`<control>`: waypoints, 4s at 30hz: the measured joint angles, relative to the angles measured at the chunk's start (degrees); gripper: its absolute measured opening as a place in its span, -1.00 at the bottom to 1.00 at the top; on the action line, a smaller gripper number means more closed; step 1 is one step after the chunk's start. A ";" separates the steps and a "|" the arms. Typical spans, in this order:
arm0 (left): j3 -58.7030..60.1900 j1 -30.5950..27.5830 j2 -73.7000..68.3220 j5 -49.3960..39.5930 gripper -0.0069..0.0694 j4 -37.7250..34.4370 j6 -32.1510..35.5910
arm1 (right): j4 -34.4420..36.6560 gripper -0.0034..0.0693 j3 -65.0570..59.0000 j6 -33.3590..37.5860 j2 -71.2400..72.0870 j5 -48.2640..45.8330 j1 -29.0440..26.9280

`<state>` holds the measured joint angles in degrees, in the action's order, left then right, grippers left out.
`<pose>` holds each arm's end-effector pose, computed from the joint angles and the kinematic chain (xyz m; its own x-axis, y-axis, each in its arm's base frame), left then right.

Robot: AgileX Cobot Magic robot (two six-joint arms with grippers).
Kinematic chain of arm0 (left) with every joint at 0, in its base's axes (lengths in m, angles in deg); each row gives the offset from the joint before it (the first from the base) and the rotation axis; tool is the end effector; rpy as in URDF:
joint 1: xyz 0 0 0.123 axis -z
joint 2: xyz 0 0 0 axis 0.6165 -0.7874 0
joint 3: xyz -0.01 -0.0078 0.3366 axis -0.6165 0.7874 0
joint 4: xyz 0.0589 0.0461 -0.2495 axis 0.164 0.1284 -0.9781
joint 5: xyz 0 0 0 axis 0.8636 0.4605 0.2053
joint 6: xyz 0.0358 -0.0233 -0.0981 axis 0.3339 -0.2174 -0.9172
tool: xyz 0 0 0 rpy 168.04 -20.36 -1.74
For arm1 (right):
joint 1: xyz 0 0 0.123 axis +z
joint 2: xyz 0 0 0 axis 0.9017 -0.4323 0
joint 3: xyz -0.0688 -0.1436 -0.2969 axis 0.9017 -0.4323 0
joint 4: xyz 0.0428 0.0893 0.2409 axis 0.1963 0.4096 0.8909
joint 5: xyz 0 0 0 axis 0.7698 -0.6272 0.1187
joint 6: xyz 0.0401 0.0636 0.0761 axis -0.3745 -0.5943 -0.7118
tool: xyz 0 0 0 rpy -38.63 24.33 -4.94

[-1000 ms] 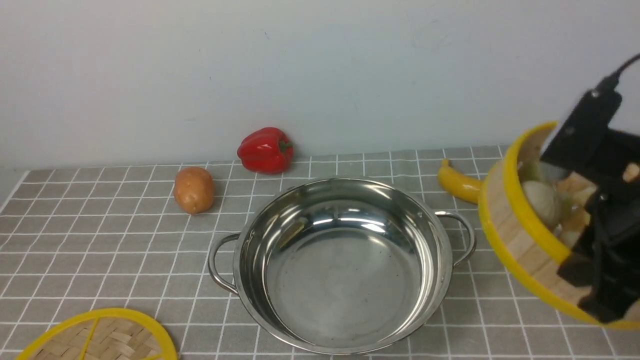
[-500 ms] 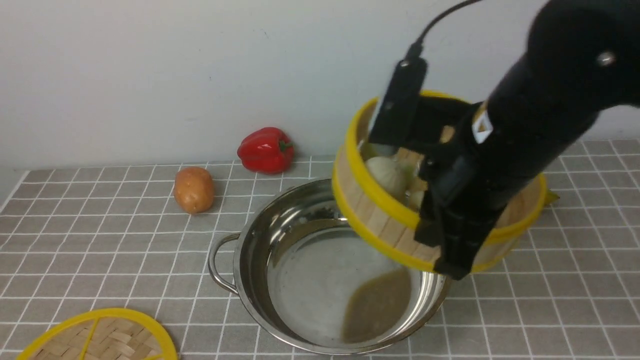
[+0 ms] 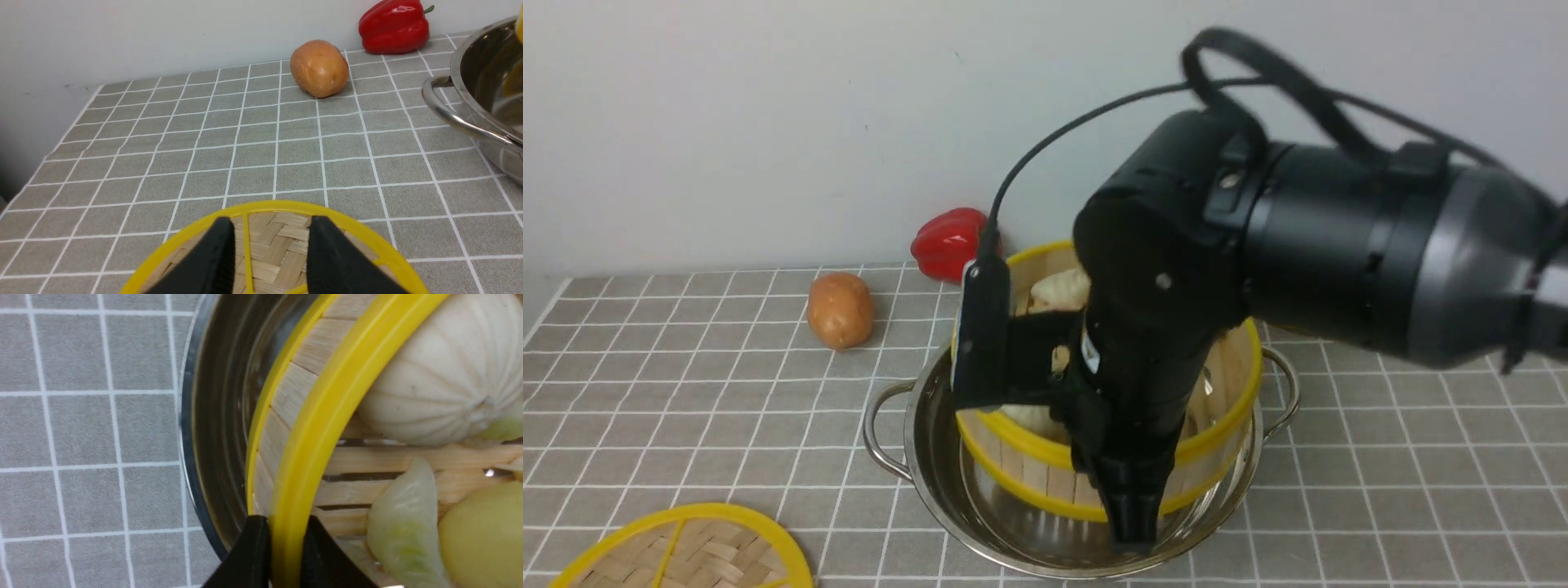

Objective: Place the steamer in the pot on the grey tablecloth, and put the lid on the steamer.
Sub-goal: 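Place the bamboo steamer basket of food into the steel pot with the right gripper, then grasp the bamboo steamer lid lying on the table by its centre knob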

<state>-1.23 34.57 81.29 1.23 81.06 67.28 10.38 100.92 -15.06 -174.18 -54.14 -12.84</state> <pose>0.0248 0.0020 0.1723 -0.2935 0.1195 -0.9485 -0.0260 0.9908 0.1329 0.2564 0.3092 0.3034 -0.1337 -0.9882 -0.0742 -0.9804 0.1428 -0.1354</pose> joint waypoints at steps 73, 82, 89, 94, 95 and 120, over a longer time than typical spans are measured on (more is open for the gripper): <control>0.00 0.00 0.00 0.00 -0.18 0.00 0.00 | -6.46 0.47 1.35 -1.40 -7.54 1.58 0.19; 0.00 0.00 0.00 0.00 -0.18 0.00 0.00 | 0.45 0.28 12.13 -6.33 -1.20 1.74 0.19; 0.00 0.00 0.00 0.00 -0.18 0.00 0.00 | -0.24 -0.05 16.39 -12.54 3.04 1.57 0.19; 0.00 0.00 0.00 0.00 -0.18 0.00 0.00 | -6.17 -0.75 18.60 -22.41 10.77 1.70 0.19; 0.00 0.00 0.00 0.00 -0.18 0.00 0.00 | -7.21 -0.86 18.73 -24.69 12.40 1.70 0.19; 0.00 0.00 0.00 0.00 -0.18 0.00 0.00 | -10.27 -0.90 -3.90 -41.03 27.10 4.64 -4.76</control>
<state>-1.23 34.57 81.29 1.23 81.06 67.28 0.10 97.02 -56.09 -147.08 -49.50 -17.59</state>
